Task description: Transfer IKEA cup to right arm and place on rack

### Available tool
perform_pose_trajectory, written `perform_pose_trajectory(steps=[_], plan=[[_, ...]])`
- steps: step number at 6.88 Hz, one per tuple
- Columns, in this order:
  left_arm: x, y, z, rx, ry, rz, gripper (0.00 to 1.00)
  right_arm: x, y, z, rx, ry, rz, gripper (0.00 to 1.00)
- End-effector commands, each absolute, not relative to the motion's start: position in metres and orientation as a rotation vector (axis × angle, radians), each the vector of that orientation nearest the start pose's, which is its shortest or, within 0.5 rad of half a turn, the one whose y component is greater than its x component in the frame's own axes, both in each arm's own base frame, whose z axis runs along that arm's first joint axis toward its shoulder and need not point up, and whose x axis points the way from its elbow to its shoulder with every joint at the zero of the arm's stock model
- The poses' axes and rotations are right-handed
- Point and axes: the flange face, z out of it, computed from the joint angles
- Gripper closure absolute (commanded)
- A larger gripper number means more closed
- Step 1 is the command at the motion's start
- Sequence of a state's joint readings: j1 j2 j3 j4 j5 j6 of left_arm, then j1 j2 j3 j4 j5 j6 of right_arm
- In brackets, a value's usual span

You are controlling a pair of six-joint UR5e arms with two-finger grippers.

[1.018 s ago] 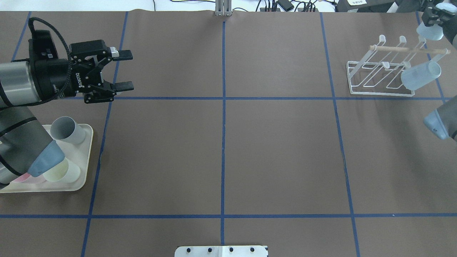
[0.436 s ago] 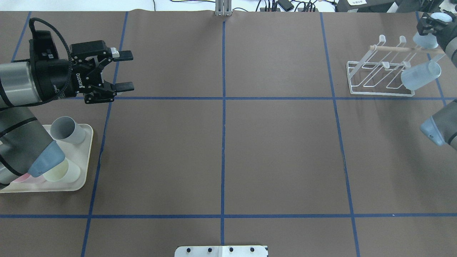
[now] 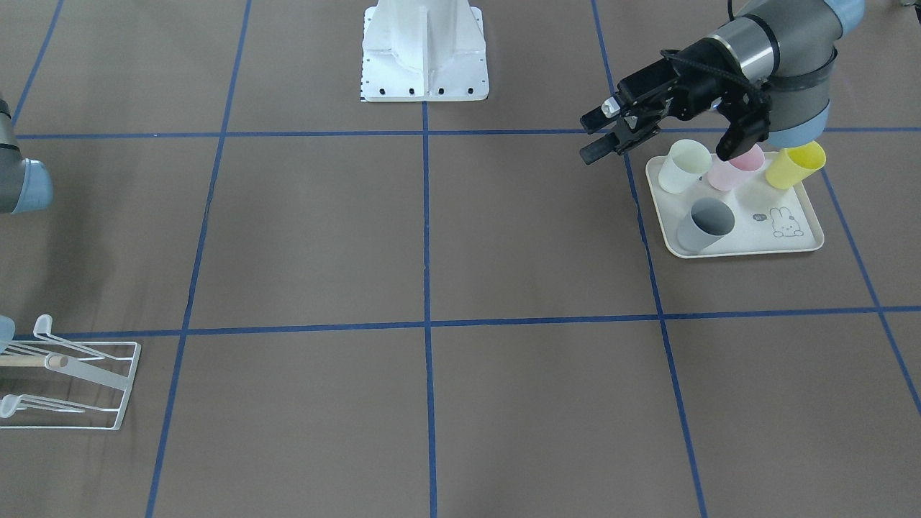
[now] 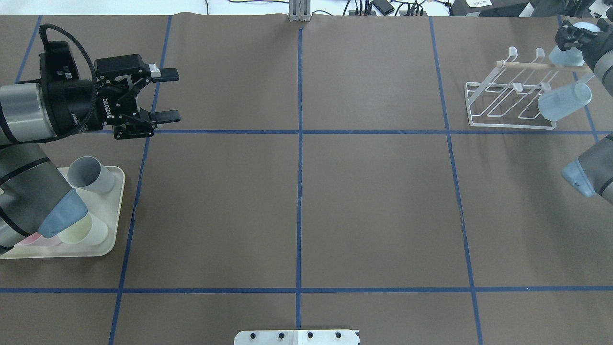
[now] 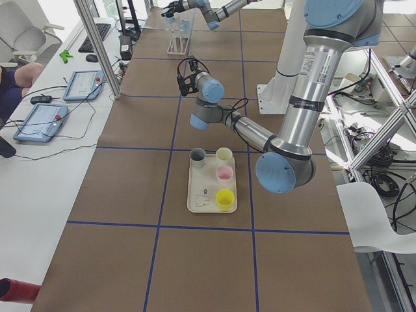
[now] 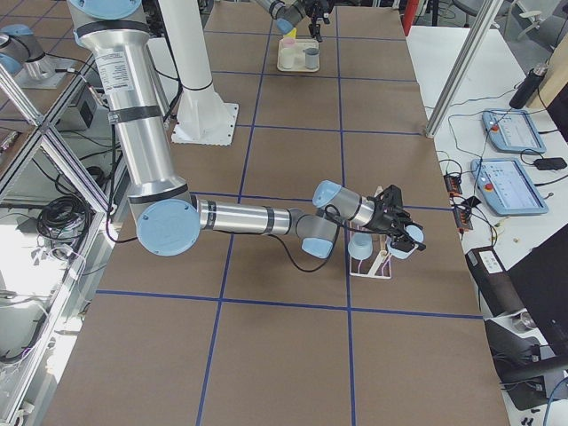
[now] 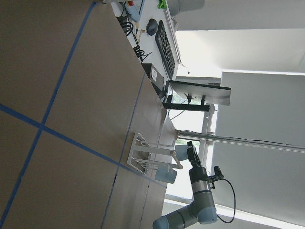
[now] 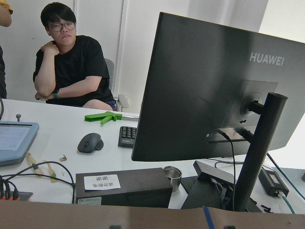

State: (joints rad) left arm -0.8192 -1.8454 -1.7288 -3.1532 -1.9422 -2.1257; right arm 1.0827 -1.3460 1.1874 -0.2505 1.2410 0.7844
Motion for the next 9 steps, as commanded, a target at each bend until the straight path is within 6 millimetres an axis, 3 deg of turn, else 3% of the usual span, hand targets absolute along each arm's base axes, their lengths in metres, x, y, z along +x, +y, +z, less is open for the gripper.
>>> perform_pose_trajectory(steps=[1, 2, 3, 4, 5, 6, 7, 8, 9], plan=[[0.28, -0.44, 0.277, 0.028, 2.018, -0.511, 0.0, -0.138, -0.61, 0.586, 1.124, -0.456, 0.413, 0.0], [0.279, -0.441, 0.277, 0.029, 2.018, -0.512, 0.0, -0.14, -0.611, 0.582, 1.12, -0.479, 0.397, 0.0], [0.279, -0.442, 0.277, 0.027, 2.016, -0.507, 0.0, -0.129, -0.617, 0.565, 1.129, -0.525, 0.396, 0.0], [0.268, -0.449, 0.28, 0.066, 1.966, -0.479, 0.0, -0.096, -0.621, 0.549, 1.104, -0.612, 0.367, 0.0], [0.248, -0.462, 0.279, 0.122, 1.868, -0.42, 0.0, -0.058, -0.625, 0.536, 1.058, -0.681, 0.345, 0.0], [0.22, -0.473, 0.286, 0.169, 1.795, -0.364, 0.0, -0.041, -0.624, 0.509, 1.009, -0.736, 0.323, 0.0], [0.185, -0.48, 0.304, 0.239, 1.723, -0.312, 0.01, -0.033, -0.617, 0.483, 0.972, -0.761, 0.308, 0.0], [0.154, -0.478, 0.337, 0.316, 1.63, -0.235, 0.01, -0.034, -0.608, 0.458, 0.937, -0.783, 0.293, 0.0], [0.135, -0.48, 0.353, 0.369, 1.564, -0.192, 0.01, -0.037, -0.602, 0.435, 0.889, -0.83, 0.308, 0.0]])
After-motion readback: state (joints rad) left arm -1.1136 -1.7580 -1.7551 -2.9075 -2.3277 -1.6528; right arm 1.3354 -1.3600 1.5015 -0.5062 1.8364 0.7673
